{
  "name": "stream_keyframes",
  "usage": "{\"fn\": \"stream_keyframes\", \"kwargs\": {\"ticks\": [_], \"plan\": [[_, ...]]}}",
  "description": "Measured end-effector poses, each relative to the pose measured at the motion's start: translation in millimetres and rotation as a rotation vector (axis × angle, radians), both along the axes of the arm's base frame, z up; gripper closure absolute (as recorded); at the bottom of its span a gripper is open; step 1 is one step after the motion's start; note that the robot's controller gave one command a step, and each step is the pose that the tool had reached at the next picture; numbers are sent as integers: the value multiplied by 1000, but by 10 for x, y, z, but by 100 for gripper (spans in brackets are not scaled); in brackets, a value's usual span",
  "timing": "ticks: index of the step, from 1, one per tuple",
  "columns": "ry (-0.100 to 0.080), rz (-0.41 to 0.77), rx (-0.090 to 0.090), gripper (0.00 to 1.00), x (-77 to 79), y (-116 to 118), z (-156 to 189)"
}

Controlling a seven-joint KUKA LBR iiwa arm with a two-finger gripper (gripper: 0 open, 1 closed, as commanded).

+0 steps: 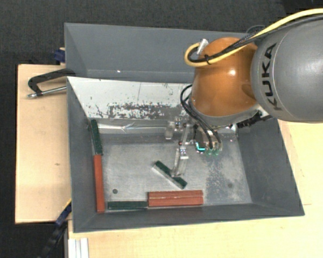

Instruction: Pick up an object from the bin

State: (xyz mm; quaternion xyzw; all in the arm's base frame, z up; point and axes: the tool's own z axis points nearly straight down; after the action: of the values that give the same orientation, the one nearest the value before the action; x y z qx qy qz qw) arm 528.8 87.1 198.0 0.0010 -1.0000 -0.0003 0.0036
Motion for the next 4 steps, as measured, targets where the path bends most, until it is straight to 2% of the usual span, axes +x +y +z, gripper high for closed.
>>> {"fn": "stream_keyframes", "kwargs": {"ticks": [1,2,3,4], "plan": [[-8,-1,1,0,17,-4,38],[-12,75,1,0,-20,-12,-383],[-11,378,2,100,-17,-235,-1256],[-11,378,2,100,-17,-235,-1256]]}}
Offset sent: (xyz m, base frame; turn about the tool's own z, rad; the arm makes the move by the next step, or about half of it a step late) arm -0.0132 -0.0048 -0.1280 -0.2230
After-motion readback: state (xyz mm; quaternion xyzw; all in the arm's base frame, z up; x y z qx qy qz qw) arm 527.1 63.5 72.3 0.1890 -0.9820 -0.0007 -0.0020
